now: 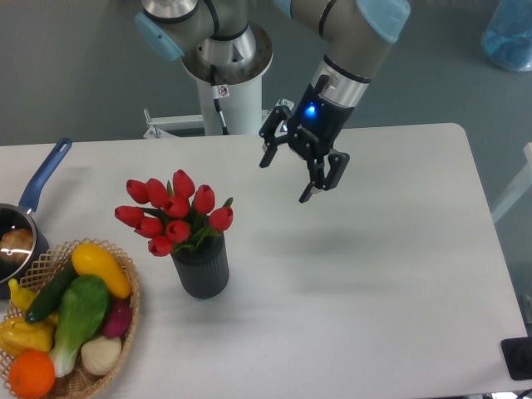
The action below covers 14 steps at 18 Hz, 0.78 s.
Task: Pick up the flowers from the vase
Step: 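Lower the open gripper toward the tulip stems above the black vase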
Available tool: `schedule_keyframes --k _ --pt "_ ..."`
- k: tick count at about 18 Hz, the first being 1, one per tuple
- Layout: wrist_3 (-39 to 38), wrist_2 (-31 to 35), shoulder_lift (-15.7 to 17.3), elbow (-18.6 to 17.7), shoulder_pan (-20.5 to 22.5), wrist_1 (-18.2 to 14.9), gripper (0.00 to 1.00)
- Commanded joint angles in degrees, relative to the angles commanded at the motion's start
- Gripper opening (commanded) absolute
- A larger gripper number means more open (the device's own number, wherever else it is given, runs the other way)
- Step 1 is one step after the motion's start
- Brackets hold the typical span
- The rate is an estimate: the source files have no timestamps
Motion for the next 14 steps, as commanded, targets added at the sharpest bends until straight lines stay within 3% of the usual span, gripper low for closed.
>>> schedule_keyframes --k 4,14 --pt "-0.6 -0.5 0.0 -1.1 -2.5 0.1 1.0" --pt "-2.4 -2.9 -0.9 -2.4 -4.0 0.4 1.0"
